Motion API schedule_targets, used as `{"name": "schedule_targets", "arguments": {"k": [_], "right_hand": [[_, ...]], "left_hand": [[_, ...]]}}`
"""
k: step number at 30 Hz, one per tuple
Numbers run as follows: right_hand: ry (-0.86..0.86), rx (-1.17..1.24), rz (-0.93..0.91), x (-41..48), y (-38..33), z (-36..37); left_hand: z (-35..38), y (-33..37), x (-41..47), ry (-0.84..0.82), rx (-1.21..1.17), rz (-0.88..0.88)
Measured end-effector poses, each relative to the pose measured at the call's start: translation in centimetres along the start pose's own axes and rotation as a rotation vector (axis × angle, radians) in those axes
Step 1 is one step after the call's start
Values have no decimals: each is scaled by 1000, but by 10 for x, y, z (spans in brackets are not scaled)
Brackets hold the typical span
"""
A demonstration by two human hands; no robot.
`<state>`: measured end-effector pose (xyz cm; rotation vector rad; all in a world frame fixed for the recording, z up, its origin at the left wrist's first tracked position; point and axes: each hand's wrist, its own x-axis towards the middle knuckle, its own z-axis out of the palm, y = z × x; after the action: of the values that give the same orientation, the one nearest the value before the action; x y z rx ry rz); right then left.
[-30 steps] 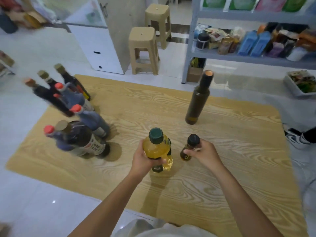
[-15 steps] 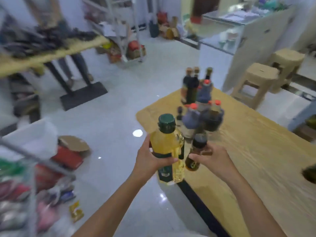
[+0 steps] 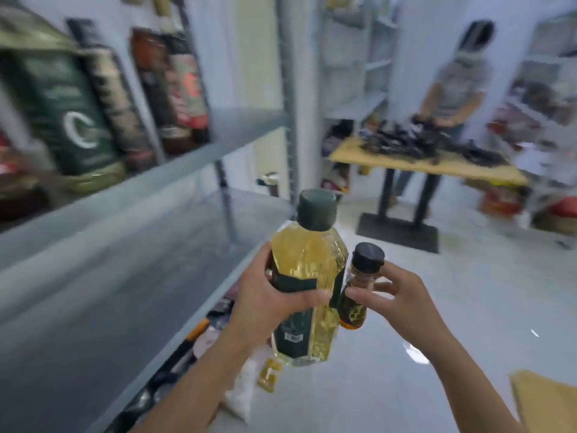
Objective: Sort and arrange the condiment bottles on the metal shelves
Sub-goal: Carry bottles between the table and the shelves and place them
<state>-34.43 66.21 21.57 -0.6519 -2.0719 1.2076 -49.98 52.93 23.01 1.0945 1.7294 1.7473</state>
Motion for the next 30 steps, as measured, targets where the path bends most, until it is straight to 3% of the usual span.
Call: {"name": "schedule_targets", "arguments": {"k": [6, 14, 22, 30], "right_hand": [[-321, 89, -280, 96, -43, 41], [-591, 185, -569, 151, -107, 103], [-775, 320, -716, 123, -180, 177], [-812, 449, -758, 60, -268, 257]], "left_hand": [[-46, 36, 15, 374, 93, 117], [-95, 76, -7, 780, 191, 188], [-145, 120, -79, 1006, 356, 241], [-226, 162, -164, 1168, 453, 275]]}}
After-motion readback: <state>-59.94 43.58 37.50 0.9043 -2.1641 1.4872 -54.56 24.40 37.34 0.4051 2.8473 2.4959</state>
